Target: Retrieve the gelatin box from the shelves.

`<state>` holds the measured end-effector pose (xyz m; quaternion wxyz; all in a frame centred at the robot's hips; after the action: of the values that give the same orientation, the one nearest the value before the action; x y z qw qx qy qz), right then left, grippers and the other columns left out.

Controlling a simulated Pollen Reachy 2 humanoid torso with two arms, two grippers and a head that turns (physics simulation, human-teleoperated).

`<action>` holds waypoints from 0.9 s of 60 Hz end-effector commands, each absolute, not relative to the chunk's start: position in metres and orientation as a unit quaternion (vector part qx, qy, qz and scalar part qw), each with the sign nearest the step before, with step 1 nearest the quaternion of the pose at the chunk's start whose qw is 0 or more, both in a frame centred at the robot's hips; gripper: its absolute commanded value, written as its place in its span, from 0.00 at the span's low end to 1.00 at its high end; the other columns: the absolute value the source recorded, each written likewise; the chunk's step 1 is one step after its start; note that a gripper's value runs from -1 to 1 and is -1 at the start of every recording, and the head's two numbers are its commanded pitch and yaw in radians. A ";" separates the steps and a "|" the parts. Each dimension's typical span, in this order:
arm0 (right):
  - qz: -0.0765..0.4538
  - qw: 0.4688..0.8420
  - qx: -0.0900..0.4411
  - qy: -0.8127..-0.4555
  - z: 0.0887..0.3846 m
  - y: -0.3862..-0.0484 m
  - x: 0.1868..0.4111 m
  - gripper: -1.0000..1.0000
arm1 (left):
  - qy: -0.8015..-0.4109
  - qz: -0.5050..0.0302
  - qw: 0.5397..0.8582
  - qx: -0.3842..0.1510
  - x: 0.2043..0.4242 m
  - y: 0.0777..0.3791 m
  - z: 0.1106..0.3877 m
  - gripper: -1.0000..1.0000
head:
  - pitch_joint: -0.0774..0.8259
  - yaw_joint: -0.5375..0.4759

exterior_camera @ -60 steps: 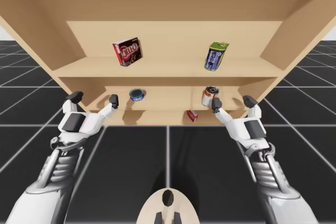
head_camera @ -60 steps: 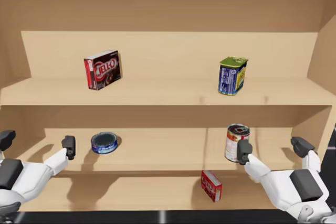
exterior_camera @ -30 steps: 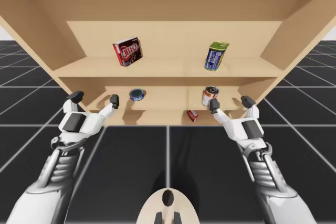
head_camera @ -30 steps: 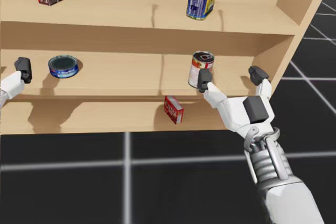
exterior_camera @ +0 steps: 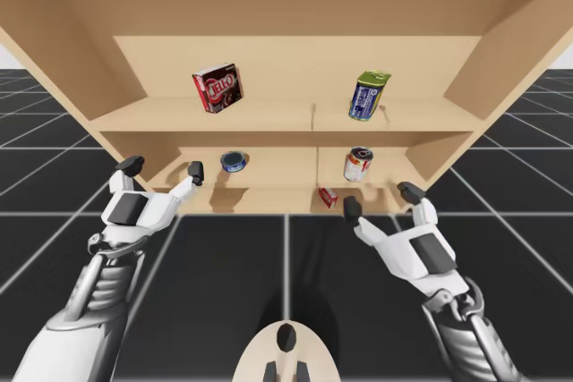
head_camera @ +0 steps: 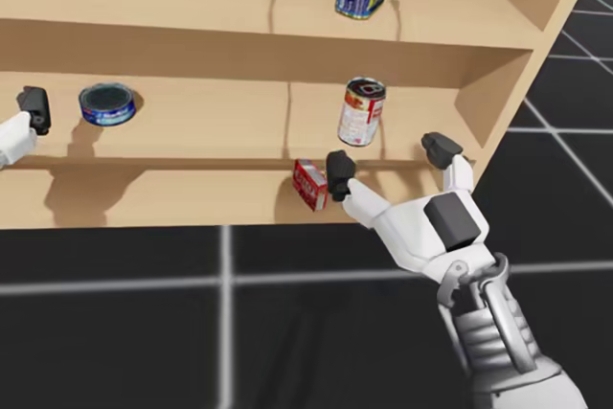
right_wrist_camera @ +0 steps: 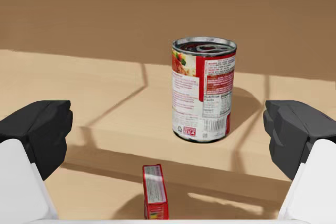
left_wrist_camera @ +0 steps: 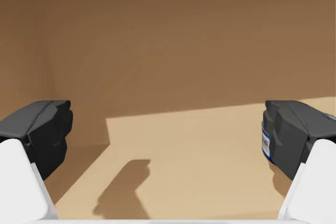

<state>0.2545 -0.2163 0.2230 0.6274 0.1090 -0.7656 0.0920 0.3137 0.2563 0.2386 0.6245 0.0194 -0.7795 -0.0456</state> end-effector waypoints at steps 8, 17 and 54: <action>0.090 0.661 0.174 -0.724 0.191 -0.197 0.222 0.00 | -0.777 -0.044 0.628 0.016 0.315 0.256 0.237 0.00 | 0.76 0.36; 0.091 0.681 0.203 -0.698 0.173 -0.188 0.237 0.00 | -0.777 -0.044 0.628 0.016 0.314 0.257 0.237 0.00 | 0.76 0.36; 0.099 0.746 0.143 -0.642 0.133 -0.164 0.350 0.00 | -0.777 -0.045 0.628 0.008 0.315 0.255 0.237 0.00 | 0.78 0.36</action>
<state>0.3278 -0.1812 0.1434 0.7365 0.1372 -0.6537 0.1066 0.3146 0.2553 0.2375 0.6276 0.0097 -0.7772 -0.0444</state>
